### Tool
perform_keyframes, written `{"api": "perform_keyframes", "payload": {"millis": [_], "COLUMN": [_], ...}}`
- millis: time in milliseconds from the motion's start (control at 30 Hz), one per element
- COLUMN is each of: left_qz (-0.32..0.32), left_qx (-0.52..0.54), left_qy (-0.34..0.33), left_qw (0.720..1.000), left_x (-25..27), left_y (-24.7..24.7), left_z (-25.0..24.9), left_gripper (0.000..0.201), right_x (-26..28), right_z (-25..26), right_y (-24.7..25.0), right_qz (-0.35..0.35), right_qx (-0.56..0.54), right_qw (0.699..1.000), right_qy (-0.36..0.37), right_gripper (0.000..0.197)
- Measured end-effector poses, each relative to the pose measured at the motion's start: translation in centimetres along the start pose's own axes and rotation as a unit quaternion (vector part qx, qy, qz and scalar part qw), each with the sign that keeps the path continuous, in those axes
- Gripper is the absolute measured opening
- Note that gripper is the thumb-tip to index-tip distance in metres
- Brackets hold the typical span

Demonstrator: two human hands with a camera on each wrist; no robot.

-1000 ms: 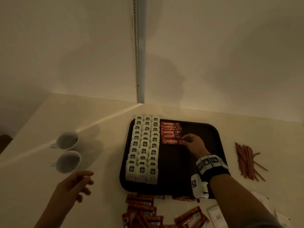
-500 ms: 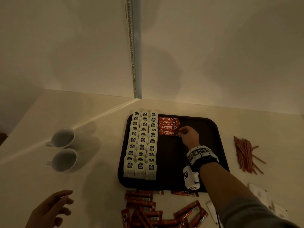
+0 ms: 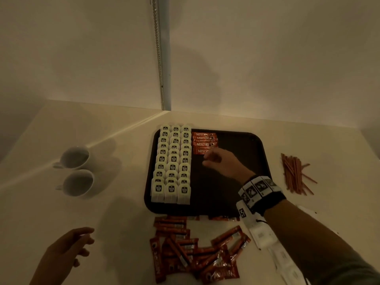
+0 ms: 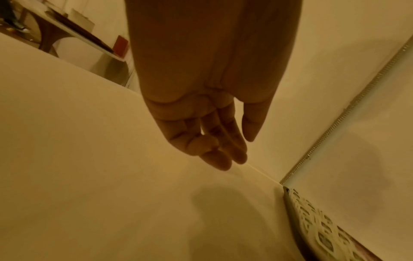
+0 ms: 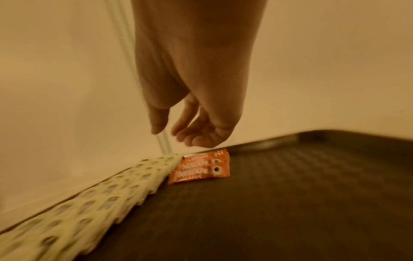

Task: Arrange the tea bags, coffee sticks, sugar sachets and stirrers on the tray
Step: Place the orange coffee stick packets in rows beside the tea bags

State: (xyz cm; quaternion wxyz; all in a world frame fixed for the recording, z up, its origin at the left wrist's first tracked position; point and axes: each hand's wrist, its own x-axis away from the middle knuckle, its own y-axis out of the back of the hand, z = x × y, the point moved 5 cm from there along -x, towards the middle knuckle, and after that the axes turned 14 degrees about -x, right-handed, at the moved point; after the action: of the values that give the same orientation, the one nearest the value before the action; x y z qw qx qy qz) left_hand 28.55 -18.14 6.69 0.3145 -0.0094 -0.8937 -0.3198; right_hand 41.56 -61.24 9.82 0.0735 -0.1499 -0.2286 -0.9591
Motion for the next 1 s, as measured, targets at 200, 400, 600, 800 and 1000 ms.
{"api": "perform_keyframes", "payload": {"millis": [200,400,600,800,1000], "left_qz": [0.049,0.049,0.064,0.061,0.050], "left_qx": [-0.026,-0.034,-0.025,-0.023,-0.022], "left_qy": [-0.027,-0.044,-0.049,-0.060,-0.064], "left_qw": [0.998,0.997,0.996,0.996,0.996], "left_x": [1.7,3.2,4.6,5.7,6.4], "left_y": [-1.4,-1.4,-1.4,-1.1,-0.5], "left_z": [0.9,2.7,4.0,4.0,4.4], "left_gripper": [0.017,0.018,0.019,0.018,0.018], "right_x": [9.6,17.5,19.8,18.8,17.7], "right_z": [-0.7,-6.2,-9.1,-9.1,-8.7], "right_y": [-5.9,-9.2,-11.0,-11.5,-12.4], "right_qz": [0.256,0.252,0.188,0.114,0.109], "right_qx": [0.212,0.395,0.428,0.394,0.358], "right_qw": [0.943,0.883,0.883,0.909,0.923], "right_qy": [-0.006,0.018,0.035,0.079,0.093], "right_gripper": [0.040,0.098,0.088,0.049,0.040]}}
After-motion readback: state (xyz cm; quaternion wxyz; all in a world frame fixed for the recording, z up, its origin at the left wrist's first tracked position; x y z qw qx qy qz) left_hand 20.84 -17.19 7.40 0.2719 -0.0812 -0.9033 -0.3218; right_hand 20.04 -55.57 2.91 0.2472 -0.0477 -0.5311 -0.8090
